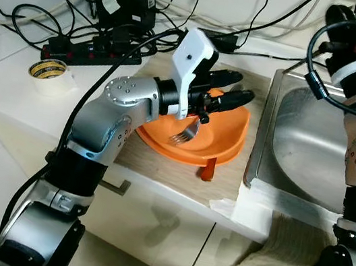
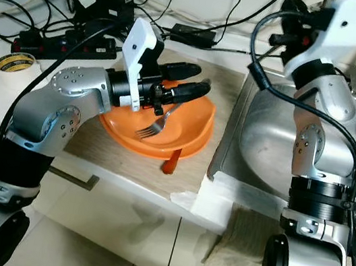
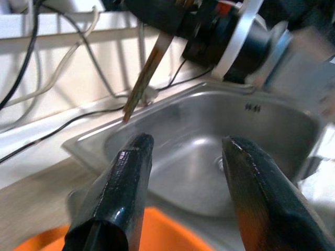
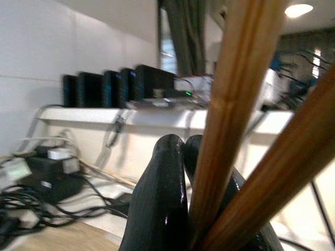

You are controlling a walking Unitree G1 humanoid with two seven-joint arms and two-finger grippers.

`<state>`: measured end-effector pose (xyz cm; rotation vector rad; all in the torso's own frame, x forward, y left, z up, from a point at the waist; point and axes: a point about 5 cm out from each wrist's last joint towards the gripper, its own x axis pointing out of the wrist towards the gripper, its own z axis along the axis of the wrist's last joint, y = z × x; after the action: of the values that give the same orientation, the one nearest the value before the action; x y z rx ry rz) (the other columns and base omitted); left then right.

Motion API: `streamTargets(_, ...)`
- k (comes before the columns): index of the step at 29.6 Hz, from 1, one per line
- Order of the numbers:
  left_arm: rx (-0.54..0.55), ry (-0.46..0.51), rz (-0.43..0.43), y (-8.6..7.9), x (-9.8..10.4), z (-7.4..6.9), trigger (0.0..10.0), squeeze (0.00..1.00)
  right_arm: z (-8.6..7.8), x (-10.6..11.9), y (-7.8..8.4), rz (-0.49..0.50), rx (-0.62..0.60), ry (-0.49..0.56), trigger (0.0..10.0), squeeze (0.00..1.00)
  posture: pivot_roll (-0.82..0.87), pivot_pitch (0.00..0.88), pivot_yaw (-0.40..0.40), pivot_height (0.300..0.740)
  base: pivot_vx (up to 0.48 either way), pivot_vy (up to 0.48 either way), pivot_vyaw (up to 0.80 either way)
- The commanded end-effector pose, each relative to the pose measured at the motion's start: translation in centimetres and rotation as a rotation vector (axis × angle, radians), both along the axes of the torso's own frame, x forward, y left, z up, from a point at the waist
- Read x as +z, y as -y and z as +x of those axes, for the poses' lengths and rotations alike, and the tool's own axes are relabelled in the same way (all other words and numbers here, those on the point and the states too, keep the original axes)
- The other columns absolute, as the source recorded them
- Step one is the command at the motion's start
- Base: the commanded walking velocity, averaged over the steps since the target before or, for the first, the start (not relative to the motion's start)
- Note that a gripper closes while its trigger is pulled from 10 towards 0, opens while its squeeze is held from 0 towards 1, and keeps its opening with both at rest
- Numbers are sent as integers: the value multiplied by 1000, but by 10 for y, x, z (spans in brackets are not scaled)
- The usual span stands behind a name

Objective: Kitchen organization

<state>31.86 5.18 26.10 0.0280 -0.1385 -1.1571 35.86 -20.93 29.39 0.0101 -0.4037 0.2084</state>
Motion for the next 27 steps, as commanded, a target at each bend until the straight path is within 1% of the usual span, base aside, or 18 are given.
streamTargets(1, -2, 16, -11, -2, 8, -2, 10000, 118, 1, 5, 10, 16, -57, 14, 10000, 0, -45, 0, 75, 740, 0, 0, 0)
streamTargets(4, 11, 10, 1, -4, 5, 0, 10000, 118, 5, -2, 23, 17, -133, -16, 10000, 0, -42, 0, 75, 740, 0, 0, 0)
streamTargets(6, 15, 7, 4, -5, 4, 1, 10000, 118, 6, -4, 26, 11, -147, -22, 10000, 0, -42, 0, 75, 740, 0, 0, 0)
streamTargets(7, 27, -2, 13, -7, 1, 2, 10000, 125, 8, -14, 36, 2, -202, -61, 10000, 0, -39, 0, 75, 740, 0, 0, 0)
streamTargets(8, 31, -4, 15, -8, 1, 3, 10000, 125, 8, -16, 38, -1, -216, -71, 10000, 0, -37, 0, 75, 740, 0, 0, 0)
streamTargets(14, 43, -11, 18, -10, 0, 3, 10000, 125, 10, -34, 45, -17, -269, -131, 10000, 0, -36, 0, 76, 740, 0, 0, 0)
streamTargets(19, 44, -13, 25, -10, -1, 3, 10000, 129, 12, -48, 46, -34, -291, -179, 10000, 0, -35, 0, 78, 740, 0, 0, 0)
streamTargets(22, 48, -14, 29, -11, -1, 4, 10000, 129, 11, -61, 51, -89, -308, -244, 10000, 0, -35, 0, 78, 740, 0, 0, 0)
streamTargets(23, 48, -14, 29, -11, -1, 4, 10000, 129, 11, -61, 51, -89, -308, -244, 10000, 0, -35, 0, 78, 740, 0, 0, 0)
streamTargets(27, 50, -16, 33, -12, -2, 4, 10000, 129, 9, -76, 60, -160, -334, -311, 10000, 0, -37, 0, 79, 740, 0, 0, 0)
